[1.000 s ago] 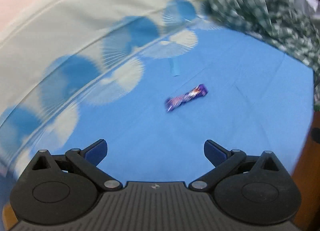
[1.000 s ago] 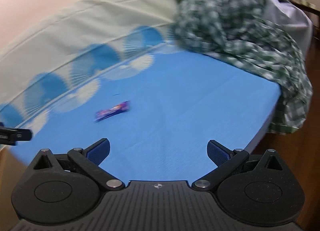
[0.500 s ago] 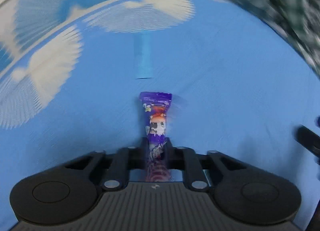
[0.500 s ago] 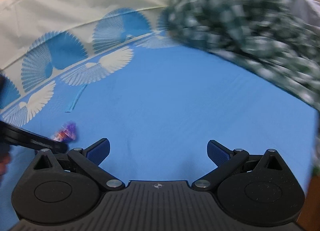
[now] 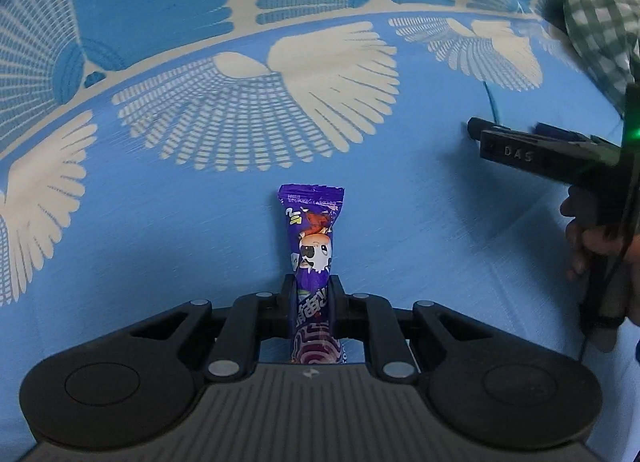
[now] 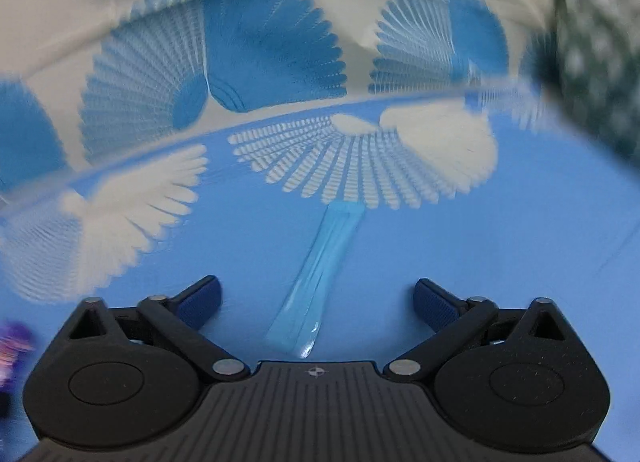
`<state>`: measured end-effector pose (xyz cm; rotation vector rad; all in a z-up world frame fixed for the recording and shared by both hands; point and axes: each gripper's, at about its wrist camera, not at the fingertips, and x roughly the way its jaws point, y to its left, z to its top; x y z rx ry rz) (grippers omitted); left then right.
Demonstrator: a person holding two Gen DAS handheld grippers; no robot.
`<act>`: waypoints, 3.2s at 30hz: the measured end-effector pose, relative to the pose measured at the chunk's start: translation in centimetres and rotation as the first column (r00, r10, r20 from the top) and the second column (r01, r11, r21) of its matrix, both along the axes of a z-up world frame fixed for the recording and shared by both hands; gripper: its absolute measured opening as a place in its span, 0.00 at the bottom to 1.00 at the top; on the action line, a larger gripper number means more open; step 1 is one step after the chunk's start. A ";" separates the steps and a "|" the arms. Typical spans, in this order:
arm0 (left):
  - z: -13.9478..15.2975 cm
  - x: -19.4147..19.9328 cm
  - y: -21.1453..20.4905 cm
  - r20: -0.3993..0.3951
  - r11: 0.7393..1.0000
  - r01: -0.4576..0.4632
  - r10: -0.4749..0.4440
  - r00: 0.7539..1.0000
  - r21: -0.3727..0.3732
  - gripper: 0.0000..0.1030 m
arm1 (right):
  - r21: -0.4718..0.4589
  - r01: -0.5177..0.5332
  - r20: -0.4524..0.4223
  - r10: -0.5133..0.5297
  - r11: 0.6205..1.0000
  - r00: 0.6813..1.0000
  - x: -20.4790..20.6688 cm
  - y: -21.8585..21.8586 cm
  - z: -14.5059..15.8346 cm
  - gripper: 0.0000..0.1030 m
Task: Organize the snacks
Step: 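Grasp the purple candy packet with the left tool while the right tool grasps the blue ice-pop stick, then carry the purple packet and blue stick over the box with both tools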
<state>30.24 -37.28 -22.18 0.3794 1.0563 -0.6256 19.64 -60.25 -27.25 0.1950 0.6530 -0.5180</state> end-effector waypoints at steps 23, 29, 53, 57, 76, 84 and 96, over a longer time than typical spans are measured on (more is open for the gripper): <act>18.0 -33.7 23.4 0.068 0.986 -0.102 0.112 0.991 -0.133 0.14 | 0.193 -0.156 0.201 0.116 0.969 0.973 -35.7 28.4 20.5 0.10; 22.0 -41.3 32.9 0.166 0.969 -0.209 0.229 0.959 -0.129 0.15 | 0.186 -0.334 0.252 0.284 0.924 0.925 -40.3 37.4 23.6 0.10; 26.3 -52.2 47.8 0.220 0.871 -0.393 0.462 0.859 -0.297 0.15 | 0.048 -0.539 0.286 0.505 0.841 0.814 -48.1 50.7 28.4 0.11; 26.0 -52.0 48.0 0.201 0.865 -0.406 0.472 0.859 -0.297 0.15 | 0.044 -0.545 0.273 0.515 0.837 0.813 -48.0 51.0 28.3 0.11; 23.4 -48.8 48.7 0.114 0.862 -0.441 0.479 0.871 -0.252 0.15 | 0.082 -0.552 0.188 0.531 0.830 0.826 -44.6 51.3 26.9 0.11; 22.2 -46.1 48.9 0.075 0.863 -0.457 0.482 0.873 -0.216 0.15 | 0.102 -0.553 0.143 0.538 0.827 0.831 -41.6 51.8 25.8 0.11; 21.2 -38.4 49.6 0.049 0.854 -0.492 0.505 0.861 -0.169 0.15 | 0.155 -0.564 0.105 0.554 0.811 0.826 -34.3 52.5 24.0 0.11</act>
